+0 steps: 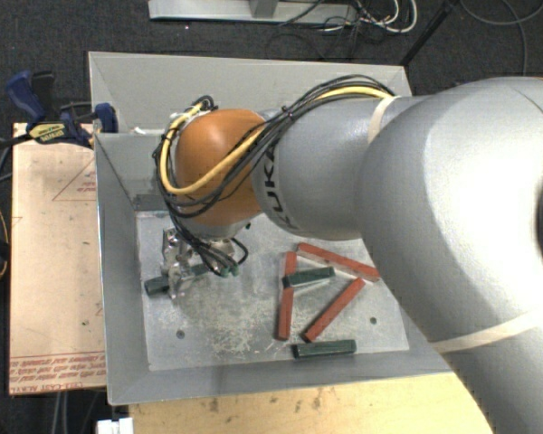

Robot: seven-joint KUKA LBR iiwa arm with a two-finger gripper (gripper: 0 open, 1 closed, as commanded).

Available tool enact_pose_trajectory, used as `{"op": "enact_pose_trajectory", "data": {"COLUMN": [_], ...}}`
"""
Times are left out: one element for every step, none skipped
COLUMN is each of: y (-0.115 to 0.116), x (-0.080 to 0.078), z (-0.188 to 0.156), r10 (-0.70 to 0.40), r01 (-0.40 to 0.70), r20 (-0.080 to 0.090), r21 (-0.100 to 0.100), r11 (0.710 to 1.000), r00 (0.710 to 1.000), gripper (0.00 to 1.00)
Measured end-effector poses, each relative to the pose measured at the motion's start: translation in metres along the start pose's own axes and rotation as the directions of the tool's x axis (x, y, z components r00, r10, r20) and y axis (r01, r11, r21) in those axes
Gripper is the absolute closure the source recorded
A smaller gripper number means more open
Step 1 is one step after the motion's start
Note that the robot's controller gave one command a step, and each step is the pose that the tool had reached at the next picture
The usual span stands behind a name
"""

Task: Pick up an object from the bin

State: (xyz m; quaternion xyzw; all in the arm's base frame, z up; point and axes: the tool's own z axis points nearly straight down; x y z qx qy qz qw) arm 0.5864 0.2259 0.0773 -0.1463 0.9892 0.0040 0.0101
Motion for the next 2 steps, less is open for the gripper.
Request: {"op": "enact_pose_trajectory", "data": {"y": [0.000,0.001], "x": [0.000,-0.012], "z": [0.000,-0.137], "r10": [0.000,-0.008], "r01": [0.000,0.008], "r20": [0.000,-0.017], "r21": [0.000,0.004], "r11": [1.000,1.000], "r00": [1.000,1.000], "gripper": [1.00,1.00]}}
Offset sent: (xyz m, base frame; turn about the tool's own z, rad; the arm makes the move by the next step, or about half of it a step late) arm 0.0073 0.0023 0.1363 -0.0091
